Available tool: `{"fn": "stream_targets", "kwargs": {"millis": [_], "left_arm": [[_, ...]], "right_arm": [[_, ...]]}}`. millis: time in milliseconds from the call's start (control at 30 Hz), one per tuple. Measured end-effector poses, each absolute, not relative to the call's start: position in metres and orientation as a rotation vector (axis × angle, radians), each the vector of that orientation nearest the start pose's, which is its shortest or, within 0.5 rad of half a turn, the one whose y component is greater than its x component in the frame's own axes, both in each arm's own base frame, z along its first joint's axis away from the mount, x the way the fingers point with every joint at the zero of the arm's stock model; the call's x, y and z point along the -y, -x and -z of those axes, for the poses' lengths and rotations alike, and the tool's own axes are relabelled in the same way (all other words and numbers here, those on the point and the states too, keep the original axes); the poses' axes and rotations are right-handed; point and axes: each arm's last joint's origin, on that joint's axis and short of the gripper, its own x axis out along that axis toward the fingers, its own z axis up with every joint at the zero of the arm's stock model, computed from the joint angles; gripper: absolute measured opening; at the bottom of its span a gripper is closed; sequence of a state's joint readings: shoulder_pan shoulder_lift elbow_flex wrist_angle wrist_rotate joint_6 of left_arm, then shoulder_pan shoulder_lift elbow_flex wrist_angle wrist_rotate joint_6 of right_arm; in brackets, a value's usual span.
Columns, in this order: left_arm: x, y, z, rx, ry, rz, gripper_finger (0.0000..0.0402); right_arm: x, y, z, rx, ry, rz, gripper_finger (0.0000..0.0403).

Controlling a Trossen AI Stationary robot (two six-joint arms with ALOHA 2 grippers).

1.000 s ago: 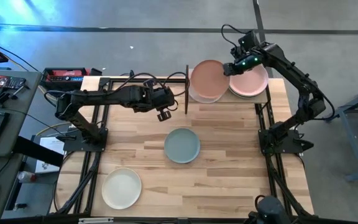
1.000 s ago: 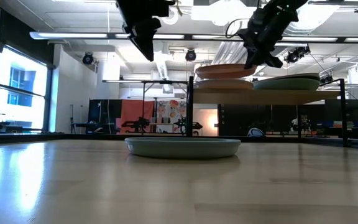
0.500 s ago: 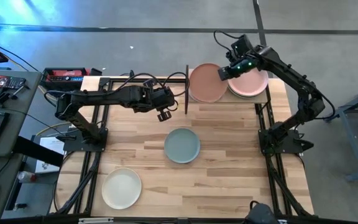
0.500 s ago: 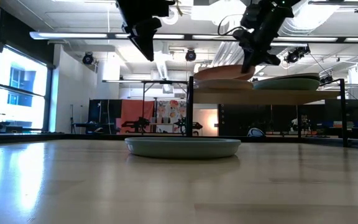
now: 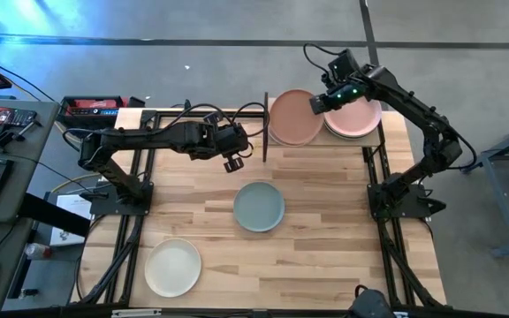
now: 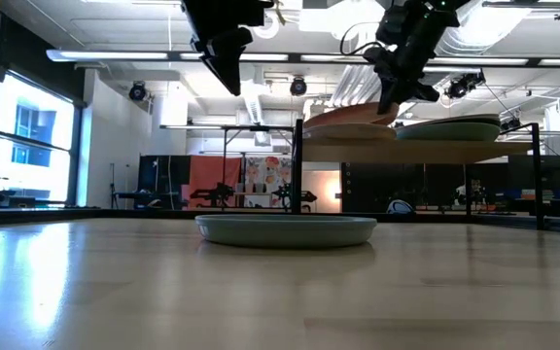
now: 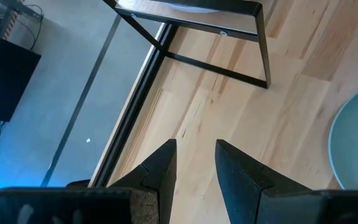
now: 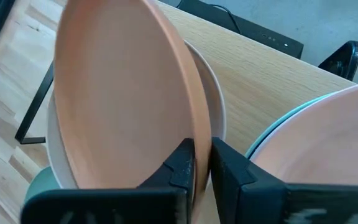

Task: Place and stack plates onto a shelf
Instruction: Stack the brown on top of the light brown plate on the shelf

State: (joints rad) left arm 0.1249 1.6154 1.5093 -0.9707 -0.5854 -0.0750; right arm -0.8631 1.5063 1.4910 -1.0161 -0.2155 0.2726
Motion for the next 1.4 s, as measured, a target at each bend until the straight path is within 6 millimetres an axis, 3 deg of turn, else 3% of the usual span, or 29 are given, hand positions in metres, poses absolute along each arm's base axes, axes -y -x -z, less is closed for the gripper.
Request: {"fn": "stream_targets", "kwargs": {"millis": [300, 533, 667, 900, 1133, 1400], "left_arm": [[-0.056, -0.321, -0.320, -1.043, -0.186, -0.678, 0.0102], [-0.056, -0.321, -0.320, -1.055, -0.217, -0.660, 0.0102], [-0.056, -0.321, -0.320, -1.057, -0.222, -0.657, 0.0102], [-0.059, -0.320, -0.320, -1.053, -0.202, -0.671, 0.0102], [-0.067, -0.319, -0.320, -1.058, -0.188, -0.690, 0.0102], [-0.074, -0.317, -0.320, -1.061, -0.176, -0.709, 0.0102]], "right_arm": [[0.224, -0.198, -0.341, -0.814, -0.769, 0.771, 0.0076], [0.226, -0.201, -0.343, -0.776, -0.768, 0.737, 0.0080], [0.222, -0.204, -0.344, -0.767, -0.814, 0.632, 0.0080], [0.178, -0.228, -0.337, -0.955, -0.828, 0.463, 0.0080], [0.130, -0.258, -0.333, -1.059, -0.727, 0.346, 0.0080], [0.120, -0.283, -0.312, -1.138, -0.690, 0.411, 0.0080]]}}
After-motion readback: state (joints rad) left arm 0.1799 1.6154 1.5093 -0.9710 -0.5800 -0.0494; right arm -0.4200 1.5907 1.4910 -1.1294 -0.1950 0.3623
